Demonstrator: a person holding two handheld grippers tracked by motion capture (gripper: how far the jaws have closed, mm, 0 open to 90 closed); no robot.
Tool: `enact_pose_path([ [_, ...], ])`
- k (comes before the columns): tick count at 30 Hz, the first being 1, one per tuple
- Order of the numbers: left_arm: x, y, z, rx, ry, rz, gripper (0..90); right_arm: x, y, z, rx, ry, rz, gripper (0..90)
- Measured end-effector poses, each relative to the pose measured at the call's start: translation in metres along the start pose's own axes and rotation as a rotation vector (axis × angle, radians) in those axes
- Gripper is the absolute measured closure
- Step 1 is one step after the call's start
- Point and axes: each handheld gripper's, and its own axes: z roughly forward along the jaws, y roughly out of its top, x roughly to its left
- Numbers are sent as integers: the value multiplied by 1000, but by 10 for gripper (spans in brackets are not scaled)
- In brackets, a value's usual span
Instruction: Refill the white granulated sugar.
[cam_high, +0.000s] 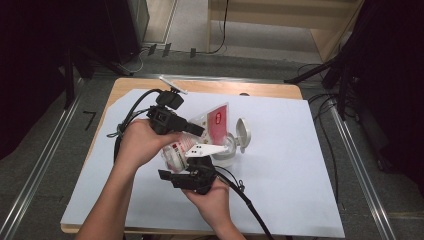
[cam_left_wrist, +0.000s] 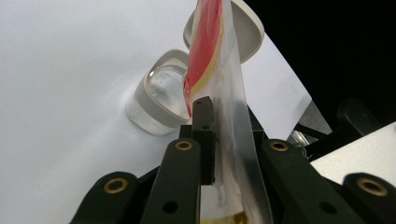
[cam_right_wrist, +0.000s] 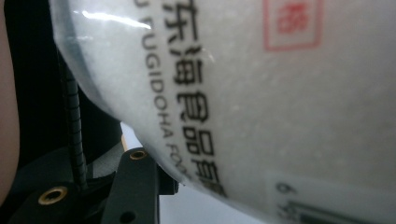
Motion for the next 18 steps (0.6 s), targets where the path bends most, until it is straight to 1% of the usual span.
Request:
enact_pose_path([
  [2,-1,0,0,-3,-10,2,824,0,0,-1,-4,5,8,612],
  [4,-2,0,-1,-7,-8,-2,821,0,1,-1,-5,10,13,614],
  [5,-2,0,-1,-14,-9,-1,816,0,1,-1,-12,17,15,616],
  [6,-3,0,-3,-28,-14,5,805,1,3,-3,-20,31,31,617],
  [8,-3,0,-3,-30,-11,10,799,1,3,-3,-26,39,36,618],
  [9,-3,0,-4,-31,-9,12,790,1,5,-3,-33,58,49,618],
  [11,-4,0,-6,-33,-4,14,790,1,5,-3,-38,67,56,619],
  [12,-4,0,-6,-33,-2,8,792,2,6,-2,-39,68,58,619],
  [13,-4,0,-6,-33,-2,8,799,2,6,-2,-39,68,58,619],
  [14,-3,-1,-7,-32,7,8,807,2,6,-1,-30,68,53,617],
  [16,-3,-1,-8,-40,8,0,808,2,8,1,-20,63,48,610],
  [18,-3,-2,-10,-44,8,0,806,3,9,3,-14,58,31,589],
])
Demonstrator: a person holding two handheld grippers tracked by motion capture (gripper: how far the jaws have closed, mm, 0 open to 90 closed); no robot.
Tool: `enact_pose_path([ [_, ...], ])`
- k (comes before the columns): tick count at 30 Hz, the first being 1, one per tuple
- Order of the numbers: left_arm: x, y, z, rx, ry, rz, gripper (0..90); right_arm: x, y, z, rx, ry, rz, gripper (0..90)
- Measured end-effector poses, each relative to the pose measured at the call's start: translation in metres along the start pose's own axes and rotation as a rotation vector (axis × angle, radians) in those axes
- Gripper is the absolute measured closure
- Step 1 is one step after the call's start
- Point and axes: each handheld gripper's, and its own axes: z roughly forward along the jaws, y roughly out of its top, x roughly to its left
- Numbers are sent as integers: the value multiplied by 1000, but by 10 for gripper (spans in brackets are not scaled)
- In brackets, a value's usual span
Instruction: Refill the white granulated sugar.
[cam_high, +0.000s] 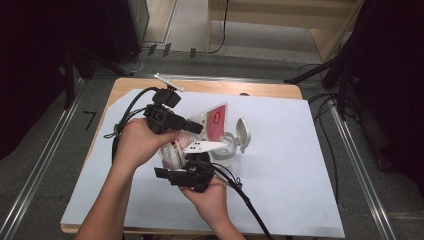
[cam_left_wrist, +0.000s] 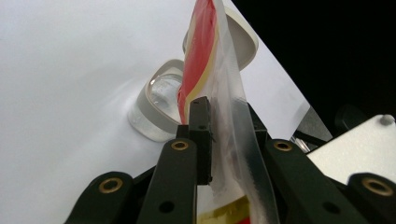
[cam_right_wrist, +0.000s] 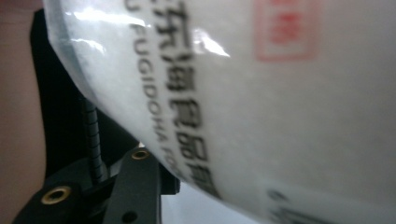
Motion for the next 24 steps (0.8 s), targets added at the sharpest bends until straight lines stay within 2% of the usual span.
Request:
enact_pose_path([
  [4,0,-1,-5,-17,18,-7,808,2,3,4,1,-4,-19,564],
  [8,1,-1,-5,-12,35,-16,815,0,5,7,12,-4,-23,575],
  [13,0,-2,-2,-11,22,-24,799,-1,1,7,3,-10,-18,611],
  [15,0,-1,-2,-12,17,-13,784,-1,1,6,-3,-1,-10,614],
  [17,-2,-1,-3,-34,4,-6,770,-1,1,4,-17,7,-3,614],
  [19,-2,-1,-4,-30,4,-2,770,-1,1,4,-23,12,0,614],
  [21,-3,-1,-4,-24,18,5,794,-1,1,3,-18,20,4,614],
  [22,-3,-1,-4,-14,42,9,813,0,1,3,-14,17,2,613],
  [24,-3,0,-5,-7,60,27,847,1,1,5,1,-8,-15,603],
])
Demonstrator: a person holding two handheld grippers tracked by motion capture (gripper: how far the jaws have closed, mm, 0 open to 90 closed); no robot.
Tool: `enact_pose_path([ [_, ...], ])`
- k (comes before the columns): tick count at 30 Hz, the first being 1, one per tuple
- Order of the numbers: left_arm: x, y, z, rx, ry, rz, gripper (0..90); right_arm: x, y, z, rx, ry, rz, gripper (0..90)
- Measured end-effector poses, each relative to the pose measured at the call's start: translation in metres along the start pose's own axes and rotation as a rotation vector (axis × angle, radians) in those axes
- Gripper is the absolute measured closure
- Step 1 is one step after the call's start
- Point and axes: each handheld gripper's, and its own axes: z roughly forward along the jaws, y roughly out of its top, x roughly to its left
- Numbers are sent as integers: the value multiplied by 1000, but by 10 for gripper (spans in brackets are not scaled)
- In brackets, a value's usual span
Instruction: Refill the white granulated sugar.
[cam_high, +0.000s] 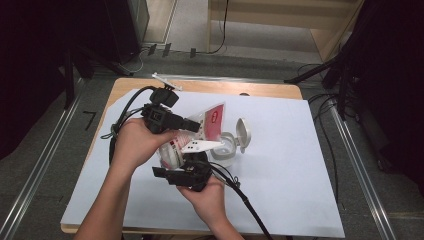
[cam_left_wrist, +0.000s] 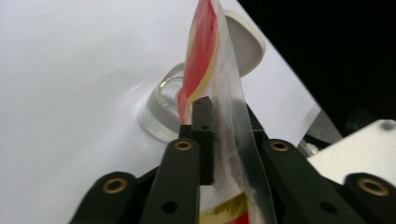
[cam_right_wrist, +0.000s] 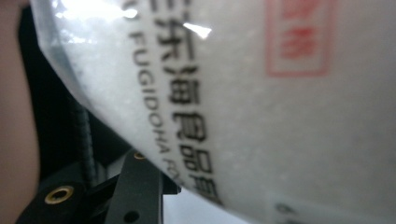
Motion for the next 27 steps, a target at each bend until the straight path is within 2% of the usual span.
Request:
enact_pose_path([
  [4,2,1,-1,15,4,17,871,6,1,2,31,-52,-46,566],
  [7,2,1,-1,21,6,19,873,8,0,-1,38,-60,-50,577],
  [8,1,2,0,22,-8,12,875,8,-1,-2,34,-61,-36,593],
  [10,1,3,2,19,-9,9,873,6,0,-2,30,-65,-25,609],
  [11,0,6,4,28,-8,22,872,6,0,-2,31,-68,-20,612],
  [16,0,12,7,39,-27,37,865,4,3,-4,5,-70,-2,616],
  [22,-1,19,9,69,-23,65,864,1,4,-4,-9,-71,11,612],
  [27,-2,22,10,84,-22,67,863,1,5,-4,-17,-68,19,614],
])
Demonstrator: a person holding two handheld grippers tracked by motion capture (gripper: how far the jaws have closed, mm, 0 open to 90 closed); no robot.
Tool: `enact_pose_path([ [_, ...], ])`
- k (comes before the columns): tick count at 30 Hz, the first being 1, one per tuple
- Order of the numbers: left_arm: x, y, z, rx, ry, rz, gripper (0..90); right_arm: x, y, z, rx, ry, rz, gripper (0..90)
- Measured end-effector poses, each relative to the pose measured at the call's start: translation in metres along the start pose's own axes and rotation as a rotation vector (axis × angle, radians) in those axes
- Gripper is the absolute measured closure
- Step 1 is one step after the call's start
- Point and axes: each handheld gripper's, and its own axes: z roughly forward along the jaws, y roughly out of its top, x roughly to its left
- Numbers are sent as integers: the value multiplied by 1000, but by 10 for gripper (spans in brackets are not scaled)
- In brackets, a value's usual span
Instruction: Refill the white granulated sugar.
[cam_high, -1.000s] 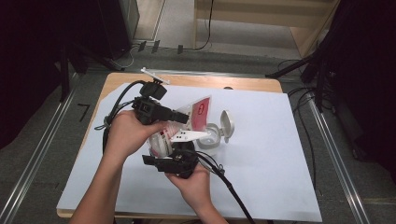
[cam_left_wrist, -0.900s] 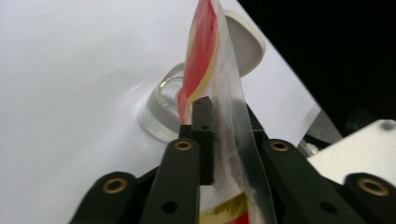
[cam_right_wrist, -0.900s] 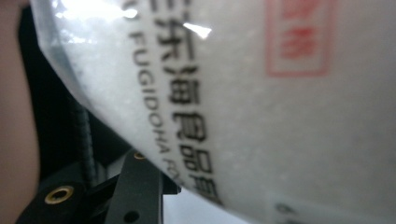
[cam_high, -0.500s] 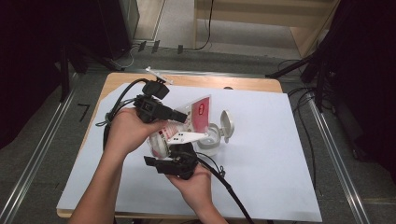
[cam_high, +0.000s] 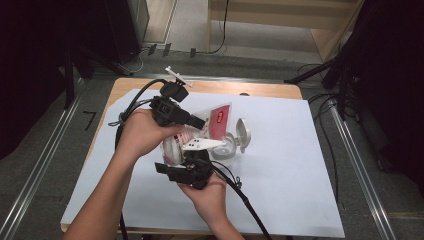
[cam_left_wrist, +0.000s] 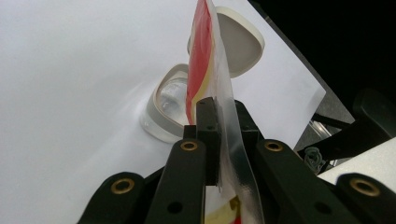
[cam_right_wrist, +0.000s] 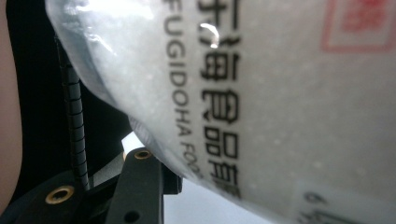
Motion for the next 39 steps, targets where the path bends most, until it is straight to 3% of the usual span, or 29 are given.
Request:
enact_pose_path([
  [6,-1,5,2,16,-3,14,861,-1,2,-1,-4,4,16,615],
  [12,-1,9,2,39,-2,18,862,0,3,-1,0,-3,-18,615],
  [16,-3,11,1,44,9,17,860,0,4,-2,-5,1,-14,629],
  [21,-6,14,1,63,30,49,860,1,6,-2,-11,9,-14,634],
  [29,-5,15,1,59,28,52,863,1,6,-2,-14,11,-14,635],
  [31,-5,15,1,60,28,37,862,2,7,-2,-14,15,-11,636],
  [34,-5,16,0,65,36,57,860,3,8,-3,-15,17,-11,636],
  [39,-6,17,1,61,38,52,862,3,9,-4,-12,20,-8,636],
])
